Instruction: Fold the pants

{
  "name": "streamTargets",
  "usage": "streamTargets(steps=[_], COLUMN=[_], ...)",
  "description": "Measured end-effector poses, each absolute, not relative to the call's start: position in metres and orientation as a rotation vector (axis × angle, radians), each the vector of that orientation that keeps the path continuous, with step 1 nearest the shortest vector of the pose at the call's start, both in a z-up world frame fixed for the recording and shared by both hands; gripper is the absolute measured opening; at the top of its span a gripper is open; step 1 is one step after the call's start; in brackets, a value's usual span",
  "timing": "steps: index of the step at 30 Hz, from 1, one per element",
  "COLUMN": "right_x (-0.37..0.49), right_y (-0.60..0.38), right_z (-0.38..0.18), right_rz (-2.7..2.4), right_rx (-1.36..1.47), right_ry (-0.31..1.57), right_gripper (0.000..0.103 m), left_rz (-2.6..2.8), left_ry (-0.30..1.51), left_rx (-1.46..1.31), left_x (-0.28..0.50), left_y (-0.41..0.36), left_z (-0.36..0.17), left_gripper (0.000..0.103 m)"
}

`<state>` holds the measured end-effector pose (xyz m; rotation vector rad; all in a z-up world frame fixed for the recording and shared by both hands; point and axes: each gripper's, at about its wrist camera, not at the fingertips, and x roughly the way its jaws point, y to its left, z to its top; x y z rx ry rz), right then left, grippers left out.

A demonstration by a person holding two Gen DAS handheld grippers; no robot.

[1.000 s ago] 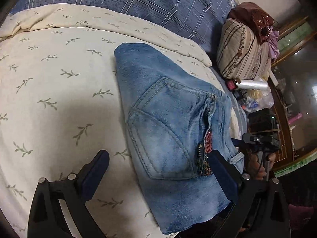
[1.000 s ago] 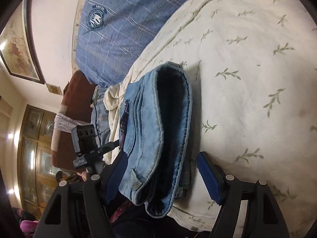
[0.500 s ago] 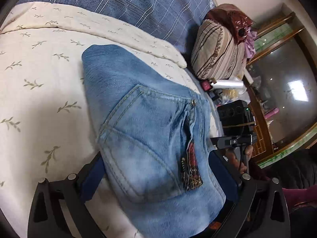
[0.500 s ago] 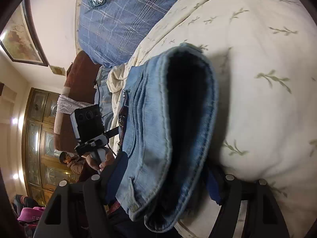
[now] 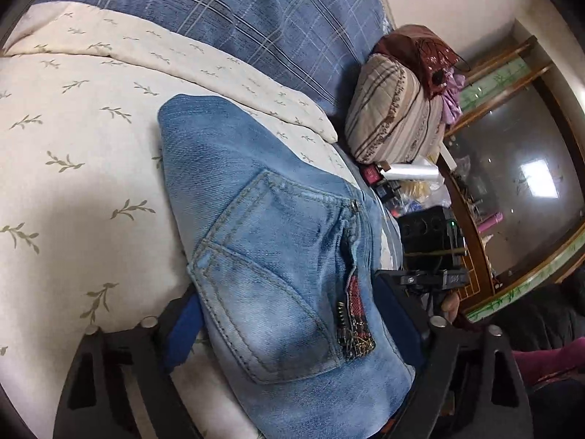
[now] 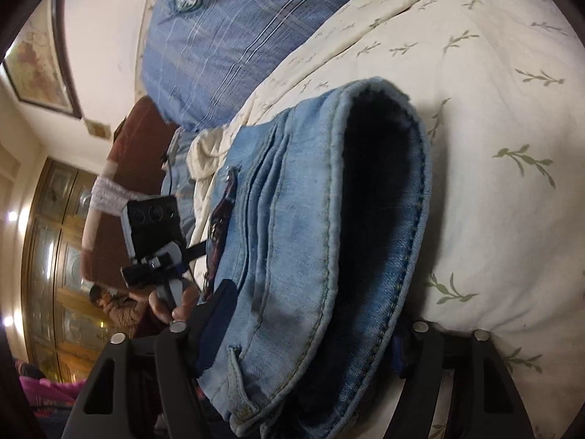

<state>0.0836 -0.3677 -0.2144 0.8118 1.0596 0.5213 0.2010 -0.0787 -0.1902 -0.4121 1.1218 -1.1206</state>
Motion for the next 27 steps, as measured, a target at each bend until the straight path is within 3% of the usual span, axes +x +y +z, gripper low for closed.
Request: streamTargets(steps=[2,4,7,16,27], right_x=[0.08,0.078,0.075,0.065,0.063], right_y=[-0.37,-0.371,-0.366,-0.361,-0.342], right_z=[-0.214,-0.212,-0.206,-0.188,-0.144], right_rz=[0.485,0.46,0.434,0.406,0.477], right_rx=[0.812,0.802,0.762,0.726,0.71], right_ry=[1.051,1.042,1.018,0.961,0.888], right_gripper=[0.054,0.045,0.04,0.037,0.037], left_rz=[-1.102,-1.058,-1.021,-1.008,-0.841], left_ry=[1.125,1.128,1.126,1.076,0.969], left_rx=[-0.428,-0.398,-0.381,-0.367,-0.204], left_x=[0.202,0.201,0.2,0.19,0.166], left_y=[-0.076,-0.076,-0.071,-0.068,-0.055], left_z=[-0.19,-0.189,-0.189,-0.17,-0.102], left_gripper=[0.079,0.06,0.046,0.038,0.038])
